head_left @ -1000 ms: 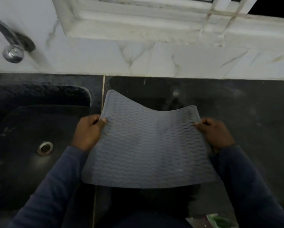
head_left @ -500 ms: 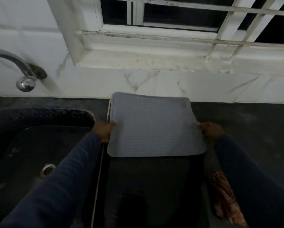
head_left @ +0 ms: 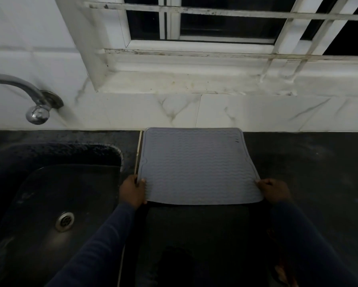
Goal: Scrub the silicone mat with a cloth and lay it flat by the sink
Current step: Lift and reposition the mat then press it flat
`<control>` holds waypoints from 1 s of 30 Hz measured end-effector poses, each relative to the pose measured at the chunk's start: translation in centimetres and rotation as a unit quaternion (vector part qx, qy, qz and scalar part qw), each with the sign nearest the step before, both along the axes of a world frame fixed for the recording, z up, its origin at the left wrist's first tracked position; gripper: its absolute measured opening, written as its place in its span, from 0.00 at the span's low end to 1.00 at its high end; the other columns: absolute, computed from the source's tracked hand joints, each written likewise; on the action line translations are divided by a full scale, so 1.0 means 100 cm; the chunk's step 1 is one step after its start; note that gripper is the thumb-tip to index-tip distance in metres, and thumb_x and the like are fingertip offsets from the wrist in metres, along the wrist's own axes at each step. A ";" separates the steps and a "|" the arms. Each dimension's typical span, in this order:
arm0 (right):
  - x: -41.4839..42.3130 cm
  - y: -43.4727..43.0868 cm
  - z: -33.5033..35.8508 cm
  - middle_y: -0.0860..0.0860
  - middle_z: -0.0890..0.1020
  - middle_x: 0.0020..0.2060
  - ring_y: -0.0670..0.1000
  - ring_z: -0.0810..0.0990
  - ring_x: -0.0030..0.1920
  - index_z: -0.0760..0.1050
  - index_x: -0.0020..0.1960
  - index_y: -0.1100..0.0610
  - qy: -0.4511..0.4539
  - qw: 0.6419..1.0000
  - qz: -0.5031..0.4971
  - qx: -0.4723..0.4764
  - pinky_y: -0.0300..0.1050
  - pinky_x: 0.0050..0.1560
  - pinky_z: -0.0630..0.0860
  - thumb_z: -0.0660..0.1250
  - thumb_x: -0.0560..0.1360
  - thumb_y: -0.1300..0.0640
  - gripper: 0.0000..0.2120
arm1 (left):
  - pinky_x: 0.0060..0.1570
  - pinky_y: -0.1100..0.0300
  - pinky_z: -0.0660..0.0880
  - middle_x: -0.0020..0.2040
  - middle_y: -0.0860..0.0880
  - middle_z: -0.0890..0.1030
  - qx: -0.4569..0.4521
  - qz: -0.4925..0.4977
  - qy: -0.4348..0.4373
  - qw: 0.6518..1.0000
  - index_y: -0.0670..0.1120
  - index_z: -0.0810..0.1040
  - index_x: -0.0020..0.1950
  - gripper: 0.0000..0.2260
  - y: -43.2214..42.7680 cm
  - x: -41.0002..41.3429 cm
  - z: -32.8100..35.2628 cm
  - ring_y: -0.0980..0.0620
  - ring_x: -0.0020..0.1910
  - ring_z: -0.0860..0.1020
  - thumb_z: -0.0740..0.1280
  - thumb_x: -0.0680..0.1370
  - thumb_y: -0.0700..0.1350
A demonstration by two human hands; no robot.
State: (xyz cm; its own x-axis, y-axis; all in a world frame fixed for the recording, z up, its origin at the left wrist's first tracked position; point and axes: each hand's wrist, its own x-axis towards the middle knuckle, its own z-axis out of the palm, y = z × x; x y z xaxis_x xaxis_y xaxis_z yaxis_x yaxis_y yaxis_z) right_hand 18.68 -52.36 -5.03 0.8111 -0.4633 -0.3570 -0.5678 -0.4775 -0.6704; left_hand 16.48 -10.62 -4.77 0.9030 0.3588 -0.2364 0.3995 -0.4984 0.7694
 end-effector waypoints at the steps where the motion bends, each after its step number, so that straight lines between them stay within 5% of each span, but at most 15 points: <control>1: -0.002 -0.001 -0.002 0.59 0.81 0.41 0.55 0.78 0.41 0.81 0.46 0.66 -0.001 1.000 -0.010 0.005 0.44 0.39 0.70 0.73 0.74 0.54 0.13 | 0.31 0.64 0.72 0.52 0.38 0.80 -0.009 -0.003 0.004 1.000 0.37 0.75 0.58 0.12 0.000 -0.003 -0.003 0.43 0.42 0.79 0.65 0.79 0.43; 7: -0.006 -0.003 -0.004 0.60 0.82 0.40 0.55 0.78 0.42 0.81 0.44 0.65 -0.006 1.000 -0.025 -0.008 0.46 0.43 0.71 0.73 0.74 0.52 0.14 | 0.30 0.53 0.79 0.51 0.42 0.80 -0.045 0.007 0.007 0.999 0.44 0.74 0.57 0.10 0.003 -0.010 -0.010 0.42 0.38 0.80 0.66 0.79 0.47; 9: -0.004 -0.003 -0.004 0.60 0.81 0.40 0.55 0.78 0.42 0.80 0.43 0.65 0.013 0.999 -0.023 -0.019 0.45 0.43 0.70 0.72 0.74 0.52 0.14 | 0.19 0.60 0.73 0.50 0.42 0.79 -0.050 0.014 0.011 0.999 0.43 0.73 0.57 0.09 0.000 -0.011 -0.010 0.45 0.33 0.78 0.65 0.79 0.45; 14: -0.005 -0.006 -0.004 0.61 0.81 0.39 0.55 0.77 0.40 0.80 0.43 0.66 0.022 0.999 -0.022 -0.018 0.45 0.42 0.69 0.72 0.74 0.52 0.16 | 0.17 0.64 0.70 0.49 0.42 0.78 -0.037 0.010 0.004 0.999 0.41 0.72 0.60 0.11 0.001 -0.014 -0.011 0.45 0.31 0.77 0.64 0.79 0.44; 27: -0.008 -0.005 -0.002 0.60 0.81 0.40 0.57 0.79 0.43 0.80 0.44 0.66 0.030 0.999 -0.029 -0.023 0.47 0.43 0.72 0.72 0.74 0.52 0.15 | 0.20 0.57 0.75 0.45 0.43 0.77 -0.041 0.017 0.009 0.999 0.42 0.71 0.63 0.15 0.002 -0.020 -0.012 0.44 0.30 0.77 0.66 0.78 0.46; 30: -0.006 -0.001 0.001 0.62 0.83 0.46 0.60 0.81 0.49 0.82 0.45 0.63 0.050 0.997 -0.053 -0.035 0.52 0.51 0.77 0.74 0.72 0.52 0.13 | 0.34 0.51 0.79 0.49 0.41 0.80 0.045 0.000 0.026 0.999 0.45 0.72 0.61 0.18 0.009 -0.022 -0.011 0.39 0.39 0.80 0.66 0.77 0.55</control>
